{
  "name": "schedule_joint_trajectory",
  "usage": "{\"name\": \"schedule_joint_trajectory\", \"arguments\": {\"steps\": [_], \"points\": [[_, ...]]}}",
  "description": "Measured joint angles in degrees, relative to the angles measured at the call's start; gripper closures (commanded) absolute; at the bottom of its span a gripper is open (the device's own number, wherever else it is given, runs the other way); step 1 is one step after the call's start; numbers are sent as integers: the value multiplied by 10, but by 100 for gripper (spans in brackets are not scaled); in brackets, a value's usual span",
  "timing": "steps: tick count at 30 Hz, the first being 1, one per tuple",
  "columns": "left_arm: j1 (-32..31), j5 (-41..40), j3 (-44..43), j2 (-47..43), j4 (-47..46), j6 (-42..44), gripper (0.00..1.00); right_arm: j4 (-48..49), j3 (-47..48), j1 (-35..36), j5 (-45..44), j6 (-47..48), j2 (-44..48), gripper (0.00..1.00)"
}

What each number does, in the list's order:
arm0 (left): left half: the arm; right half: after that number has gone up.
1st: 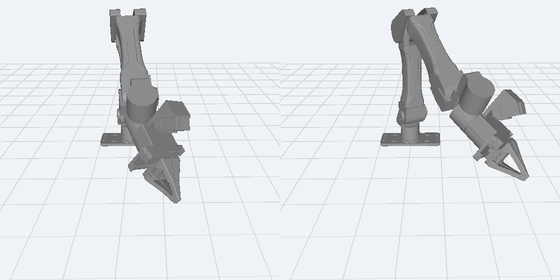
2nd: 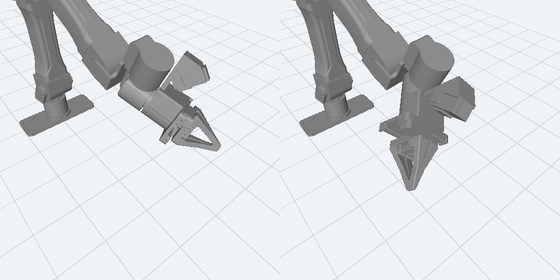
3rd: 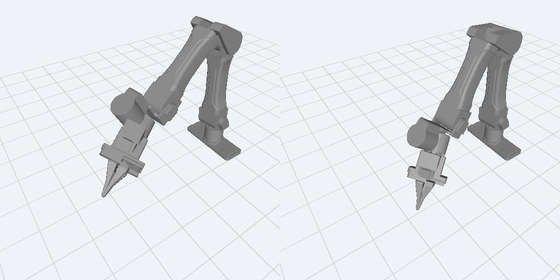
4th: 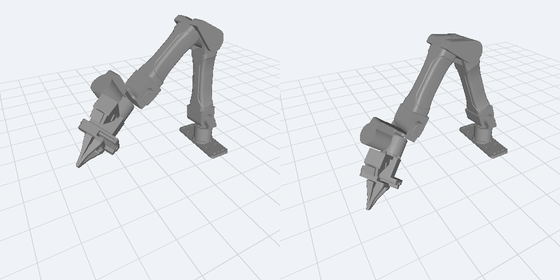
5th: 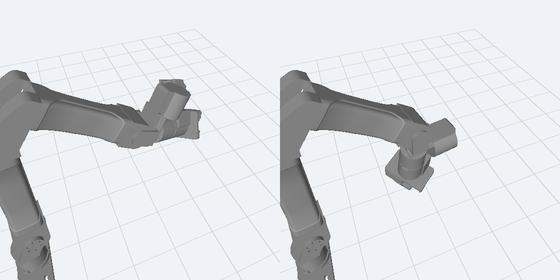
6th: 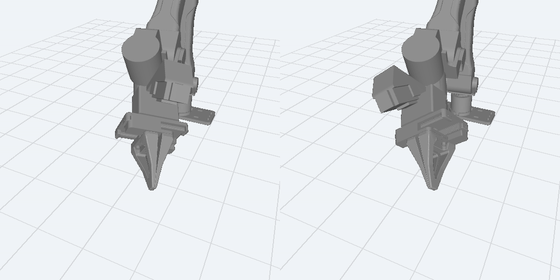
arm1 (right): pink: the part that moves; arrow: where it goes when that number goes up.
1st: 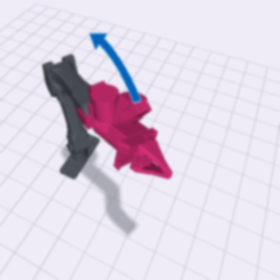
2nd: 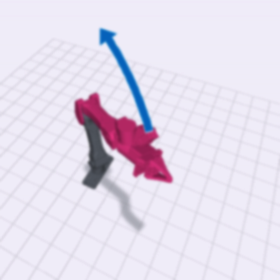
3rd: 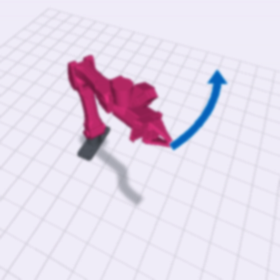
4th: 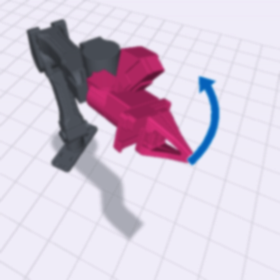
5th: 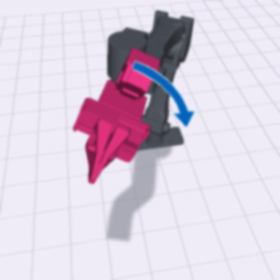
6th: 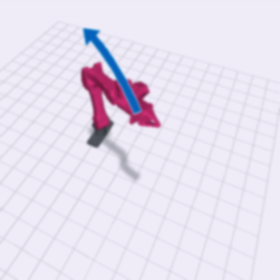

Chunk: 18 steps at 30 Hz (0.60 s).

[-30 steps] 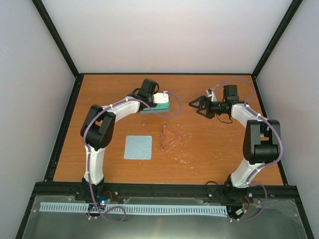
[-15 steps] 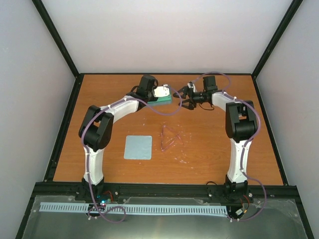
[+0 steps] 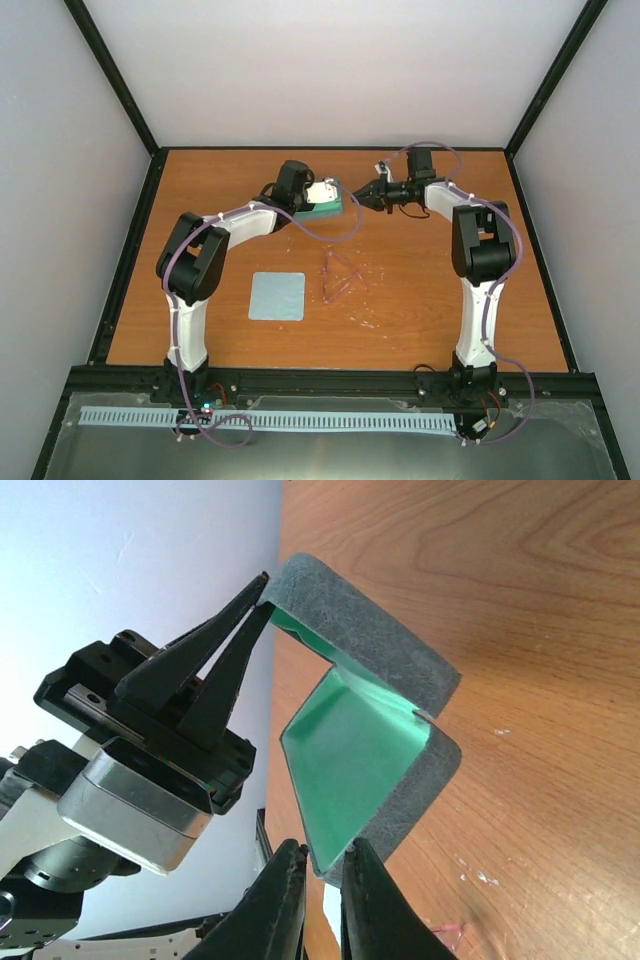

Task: Organize the sunglasses
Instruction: Place the sunglasses case at the center of the board.

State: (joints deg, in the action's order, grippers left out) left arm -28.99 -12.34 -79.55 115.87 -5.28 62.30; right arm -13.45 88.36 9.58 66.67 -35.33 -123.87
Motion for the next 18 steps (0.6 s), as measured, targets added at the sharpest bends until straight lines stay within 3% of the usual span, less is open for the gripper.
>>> {"name": "schedule_joint_trajectory", "arguments": {"steps": [7,18], "points": [[0,1,14,0,-33,2,99,43,17,20,23,-35,-35,89],[-1,2,26,0,-44,10,93,14,62,51,48,-17,-84,89]]}}
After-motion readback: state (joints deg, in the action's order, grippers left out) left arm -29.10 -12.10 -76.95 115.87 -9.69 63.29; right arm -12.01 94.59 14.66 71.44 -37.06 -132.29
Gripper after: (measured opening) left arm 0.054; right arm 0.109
